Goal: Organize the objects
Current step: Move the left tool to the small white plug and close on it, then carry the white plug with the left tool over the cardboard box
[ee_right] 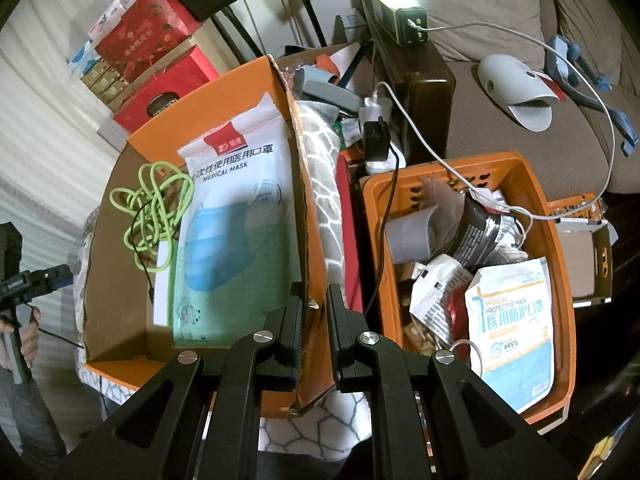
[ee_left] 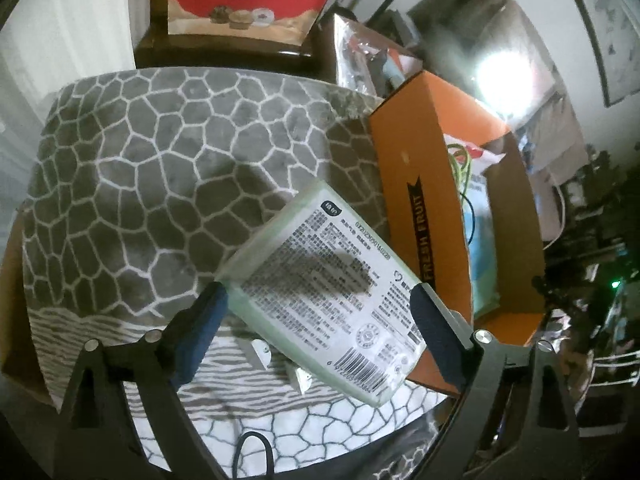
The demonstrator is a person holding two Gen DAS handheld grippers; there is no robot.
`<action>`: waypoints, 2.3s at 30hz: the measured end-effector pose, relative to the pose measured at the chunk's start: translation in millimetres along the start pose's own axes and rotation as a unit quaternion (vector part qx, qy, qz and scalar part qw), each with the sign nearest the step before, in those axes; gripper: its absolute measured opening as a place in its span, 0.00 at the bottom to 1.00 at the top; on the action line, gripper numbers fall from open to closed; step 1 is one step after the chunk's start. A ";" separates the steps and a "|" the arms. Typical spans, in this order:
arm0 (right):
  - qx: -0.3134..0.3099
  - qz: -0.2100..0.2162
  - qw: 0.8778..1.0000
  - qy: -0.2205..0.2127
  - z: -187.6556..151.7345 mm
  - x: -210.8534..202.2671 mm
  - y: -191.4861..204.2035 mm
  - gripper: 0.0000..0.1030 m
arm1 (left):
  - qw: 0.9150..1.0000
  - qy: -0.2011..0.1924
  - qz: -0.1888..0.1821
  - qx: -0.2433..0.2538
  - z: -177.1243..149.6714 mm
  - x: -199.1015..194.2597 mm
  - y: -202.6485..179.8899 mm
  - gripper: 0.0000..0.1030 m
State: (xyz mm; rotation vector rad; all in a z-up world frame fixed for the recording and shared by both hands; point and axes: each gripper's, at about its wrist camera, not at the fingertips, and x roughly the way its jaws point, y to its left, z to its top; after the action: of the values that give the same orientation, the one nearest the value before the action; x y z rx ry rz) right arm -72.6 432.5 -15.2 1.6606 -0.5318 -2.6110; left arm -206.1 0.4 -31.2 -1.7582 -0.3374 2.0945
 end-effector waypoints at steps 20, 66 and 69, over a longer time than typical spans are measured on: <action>-0.001 0.000 1.000 0.000 -1.7 -0.2 0.3 0.10 | 1.000 -0.003 0.018 0.016 -45.7 -14.7 31.7 0.78; -0.001 -0.001 1.000 0.002 -6.5 0.6 -0.5 0.10 | 0.997 -0.005 -0.072 -0.024 -59.5 -19.0 39.2 0.03; -0.001 -0.002 1.000 0.002 -6.4 0.7 -0.6 0.10 | 0.994 -0.024 -0.099 -0.024 -57.4 -39.9 35.9 0.03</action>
State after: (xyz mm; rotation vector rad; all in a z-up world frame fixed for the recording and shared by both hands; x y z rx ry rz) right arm -67.2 431.1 -18.4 1.6666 -0.5254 -2.6089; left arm -149.0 -52.7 -21.5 -1.6307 -0.5575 2.0033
